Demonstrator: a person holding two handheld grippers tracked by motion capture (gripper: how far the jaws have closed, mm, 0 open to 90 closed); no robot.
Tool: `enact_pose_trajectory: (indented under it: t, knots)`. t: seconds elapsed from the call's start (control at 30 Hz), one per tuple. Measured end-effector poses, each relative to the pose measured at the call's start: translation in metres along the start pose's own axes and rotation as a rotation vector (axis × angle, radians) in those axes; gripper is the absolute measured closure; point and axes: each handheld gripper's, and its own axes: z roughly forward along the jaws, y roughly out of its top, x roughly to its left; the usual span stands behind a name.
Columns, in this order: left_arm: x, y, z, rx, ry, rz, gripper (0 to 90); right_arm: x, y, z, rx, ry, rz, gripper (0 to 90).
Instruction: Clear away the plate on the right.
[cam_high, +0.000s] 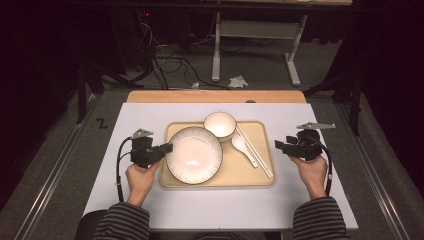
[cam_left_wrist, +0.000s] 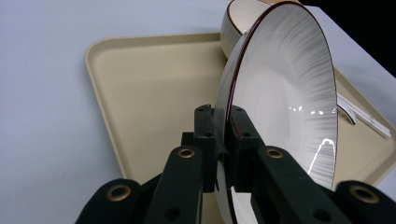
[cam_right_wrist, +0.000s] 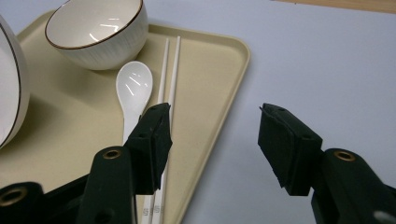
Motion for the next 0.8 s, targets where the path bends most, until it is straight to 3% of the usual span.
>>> enact_pose_trajectory:
  t: [0.4,0.63,0.67,0.8]
  knots:
    - [0.018,0.007,0.002,-0.028,0.061,-0.038,84.4,-0.022,-0.011,0.003,0.01,-0.068,0.071,44.6]
    - [0.021,0.006,0.003,-0.032,0.078,-0.046,84.5,-0.025,-0.012,0.003,0.015,-0.086,0.074,44.4]
    - [0.023,0.006,0.003,-0.021,0.085,-0.032,84.4,-0.027,-0.013,0.003,0.015,-0.091,0.072,44.4]
    - [0.028,0.007,0.004,-0.023,0.092,-0.063,83.5,-0.03,-0.015,0.003,0.021,-0.095,0.085,44.3]
